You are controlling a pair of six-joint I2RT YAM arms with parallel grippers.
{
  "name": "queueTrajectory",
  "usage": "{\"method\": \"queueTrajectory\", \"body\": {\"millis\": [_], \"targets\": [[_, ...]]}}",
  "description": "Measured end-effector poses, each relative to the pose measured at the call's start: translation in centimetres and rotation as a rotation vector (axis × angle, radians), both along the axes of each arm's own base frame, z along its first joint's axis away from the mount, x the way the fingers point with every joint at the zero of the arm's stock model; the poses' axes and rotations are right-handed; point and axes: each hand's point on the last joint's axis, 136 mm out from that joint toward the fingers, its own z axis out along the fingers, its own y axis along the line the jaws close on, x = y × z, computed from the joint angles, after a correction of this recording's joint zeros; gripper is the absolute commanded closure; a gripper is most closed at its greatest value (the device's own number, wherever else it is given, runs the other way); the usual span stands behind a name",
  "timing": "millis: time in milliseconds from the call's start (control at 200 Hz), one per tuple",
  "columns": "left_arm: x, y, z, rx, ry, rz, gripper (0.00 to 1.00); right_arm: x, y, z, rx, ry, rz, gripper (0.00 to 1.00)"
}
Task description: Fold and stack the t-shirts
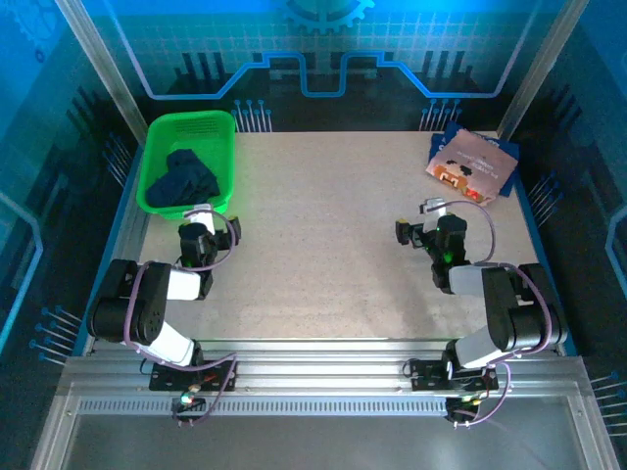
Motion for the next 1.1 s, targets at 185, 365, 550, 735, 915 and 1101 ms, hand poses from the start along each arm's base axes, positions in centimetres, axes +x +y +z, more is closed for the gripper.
{"method": "queueTrajectory", "body": {"millis": [185, 365, 550, 735, 915, 1101], "targets": [[0.0, 0.0, 0.0, 0.000, 0.000, 0.000, 0.01, 0.0, 0.1, 0.0, 0.003, 0.000, 0.004, 0.00], [0.0, 0.0, 0.0, 0.000, 0.000, 0.000, 0.01, 0.0, 0.0, 0.0, 0.003, 0.000, 0.004, 0.00], [0.0, 0.0, 0.0, 0.000, 0.000, 0.000, 0.01, 0.0, 0.0, 0.0, 0.003, 0.000, 0.004, 0.00], [0.0, 0.0, 0.0, 0.000, 0.000, 0.000, 0.01, 0.0, 0.0, 0.0, 0.003, 0.000, 0.004, 0.00], [-0.3, -0.5, 0.3, 0.023, 0.016, -0.013, 0.01, -0.1, 0.3, -0.1, -0.005, 0.048, 0.026, 0.00], [-1.2, -3.6, 11.2, -0.007, -0.085, -0.088, 0.01, -0.8, 1.9, 9.2, 0.014, -0.019, 0.074, 0.00]]}}
